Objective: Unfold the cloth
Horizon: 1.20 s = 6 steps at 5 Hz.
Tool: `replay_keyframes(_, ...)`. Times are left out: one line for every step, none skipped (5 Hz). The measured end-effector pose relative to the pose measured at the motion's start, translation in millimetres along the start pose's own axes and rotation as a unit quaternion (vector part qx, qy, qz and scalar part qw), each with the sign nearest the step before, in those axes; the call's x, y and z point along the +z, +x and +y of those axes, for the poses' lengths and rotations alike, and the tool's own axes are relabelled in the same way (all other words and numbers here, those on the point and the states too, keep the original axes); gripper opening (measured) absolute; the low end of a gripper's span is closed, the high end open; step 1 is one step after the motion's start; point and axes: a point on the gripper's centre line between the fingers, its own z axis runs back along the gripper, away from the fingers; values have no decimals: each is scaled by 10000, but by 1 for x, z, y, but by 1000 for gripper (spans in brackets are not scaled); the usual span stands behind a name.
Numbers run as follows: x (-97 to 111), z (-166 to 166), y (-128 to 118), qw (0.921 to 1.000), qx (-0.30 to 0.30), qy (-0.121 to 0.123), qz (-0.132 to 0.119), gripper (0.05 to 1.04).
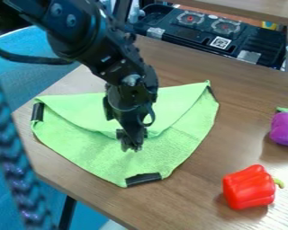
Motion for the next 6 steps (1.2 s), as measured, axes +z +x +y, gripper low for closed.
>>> replay_keyframes(-2, 2, 4, 10000, 32, 26, 7, 1001)
replay_keyframes(-6, 2, 6, 10000, 30, 14, 58, 1001)
replay_keyframes(-8, 4, 10, 10000, 40, 31, 55, 1001)
replay_keyframes(-14, 3, 11, 9999, 37, 35, 142, 1001)
replay_keyframes(-18, 5, 13, 9998, 58, 81, 189, 977)
replay_keyframes(-21, 3, 14, 9997, 58, 138, 213, 683)
